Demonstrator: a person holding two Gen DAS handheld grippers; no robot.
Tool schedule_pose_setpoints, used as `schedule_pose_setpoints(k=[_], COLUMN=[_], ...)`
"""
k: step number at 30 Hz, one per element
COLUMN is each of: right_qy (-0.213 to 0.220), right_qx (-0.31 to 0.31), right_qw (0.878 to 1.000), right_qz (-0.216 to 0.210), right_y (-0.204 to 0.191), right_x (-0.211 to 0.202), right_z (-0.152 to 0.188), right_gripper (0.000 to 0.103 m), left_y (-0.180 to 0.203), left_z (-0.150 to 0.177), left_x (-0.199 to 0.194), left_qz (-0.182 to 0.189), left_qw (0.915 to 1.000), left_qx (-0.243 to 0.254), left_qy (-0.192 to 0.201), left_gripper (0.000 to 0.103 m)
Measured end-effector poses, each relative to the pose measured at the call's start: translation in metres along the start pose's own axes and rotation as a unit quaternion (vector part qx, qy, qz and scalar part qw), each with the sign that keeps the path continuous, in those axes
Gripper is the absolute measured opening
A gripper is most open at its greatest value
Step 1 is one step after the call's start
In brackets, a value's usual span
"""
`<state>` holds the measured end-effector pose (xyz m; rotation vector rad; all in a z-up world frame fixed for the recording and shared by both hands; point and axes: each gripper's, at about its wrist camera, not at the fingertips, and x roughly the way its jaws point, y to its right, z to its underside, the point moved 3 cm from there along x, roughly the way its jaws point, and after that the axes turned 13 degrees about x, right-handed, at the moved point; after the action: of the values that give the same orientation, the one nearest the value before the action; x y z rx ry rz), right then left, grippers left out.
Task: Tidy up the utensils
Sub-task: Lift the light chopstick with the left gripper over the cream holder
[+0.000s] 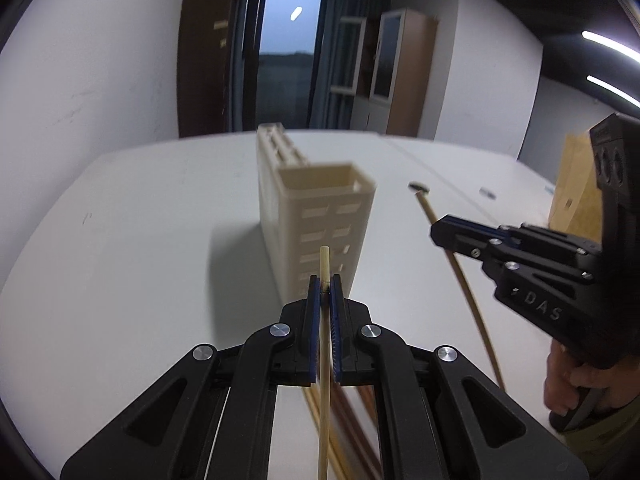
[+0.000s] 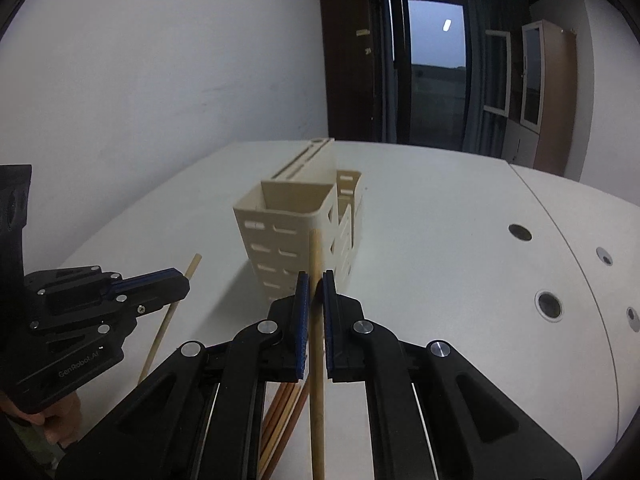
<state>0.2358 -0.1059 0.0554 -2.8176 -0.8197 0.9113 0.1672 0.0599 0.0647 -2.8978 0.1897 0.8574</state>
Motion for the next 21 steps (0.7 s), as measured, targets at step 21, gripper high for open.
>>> schedule_pose_setpoints(k=[21], right_qy=[0.158], right_qx=[0.020], right_qw=[0.986], right_qz=[-0.045], right_y=[-0.006], right_x=[-0.018], right_z=[-0.077], right_gripper=[0.008], left_y=[-0.013], left_z=[-0.082], left_x=[-0.022], left_qz=[-0.026], left_qw=[0.9644], left_qx=[0.002], left_qy=[0.263], left_gripper=[0.004])
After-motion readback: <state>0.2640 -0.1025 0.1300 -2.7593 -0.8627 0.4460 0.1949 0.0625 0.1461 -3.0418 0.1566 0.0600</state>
